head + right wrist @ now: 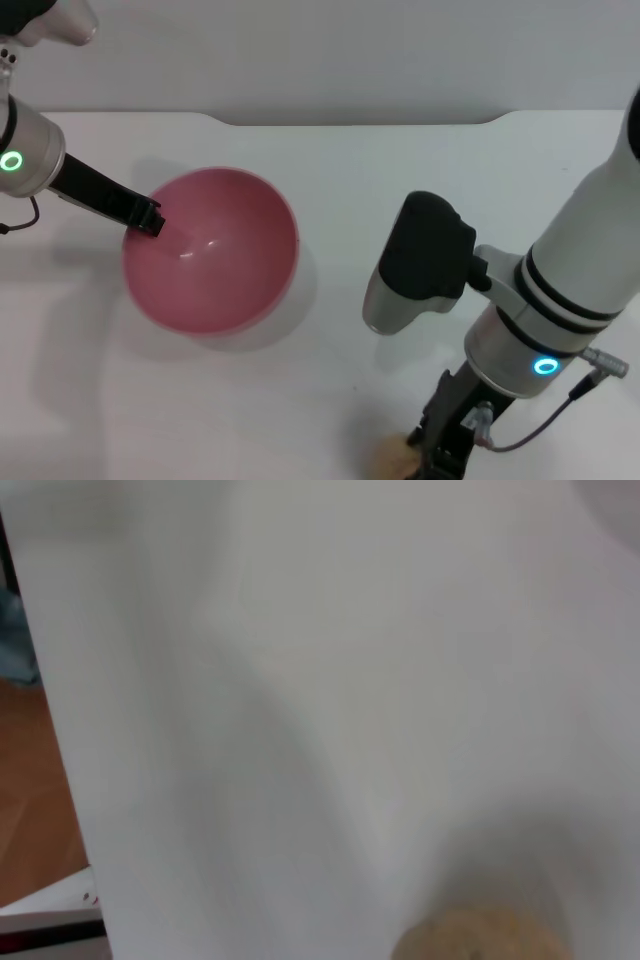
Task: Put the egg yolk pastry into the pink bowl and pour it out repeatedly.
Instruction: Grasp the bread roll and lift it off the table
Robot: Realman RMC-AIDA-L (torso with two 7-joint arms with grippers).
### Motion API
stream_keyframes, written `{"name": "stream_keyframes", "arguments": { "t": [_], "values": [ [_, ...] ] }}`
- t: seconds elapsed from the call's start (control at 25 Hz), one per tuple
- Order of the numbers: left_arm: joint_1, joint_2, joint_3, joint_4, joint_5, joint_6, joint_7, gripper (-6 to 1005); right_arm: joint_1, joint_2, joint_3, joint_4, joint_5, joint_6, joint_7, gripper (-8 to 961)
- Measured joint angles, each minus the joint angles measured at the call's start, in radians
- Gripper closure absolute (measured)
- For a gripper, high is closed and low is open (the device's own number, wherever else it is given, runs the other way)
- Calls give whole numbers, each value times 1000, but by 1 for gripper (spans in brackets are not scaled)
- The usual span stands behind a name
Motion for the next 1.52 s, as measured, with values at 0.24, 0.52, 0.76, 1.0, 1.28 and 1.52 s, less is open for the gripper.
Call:
{"name": "stream_keyframes", "arguments": {
  "t": [0.24,0.52,0.76,1.0,1.28,1.52],
  "values": [
    [-3,0,8,0,-2,-4,-4,1000,10,2,-3,-78,5,-19,28,537],
    [-7,0,9,0,-7,-5,-6,1000,5,2,47,-95,47,-26,39,542],
    [-11,-1,22,0,-8,-4,-6,1000,8,1,59,-146,52,-24,41,547],
    [-11,-3,37,0,-10,-3,-8,999,8,1,70,-167,52,-20,41,636],
    [-13,-2,35,3,-10,-9,-7,999,3,0,102,-176,52,-12,41,695],
    [-14,-1,33,2,-7,-9,-7,999,-3,-1,154,-179,51,-3,36,747]
  ]
}}
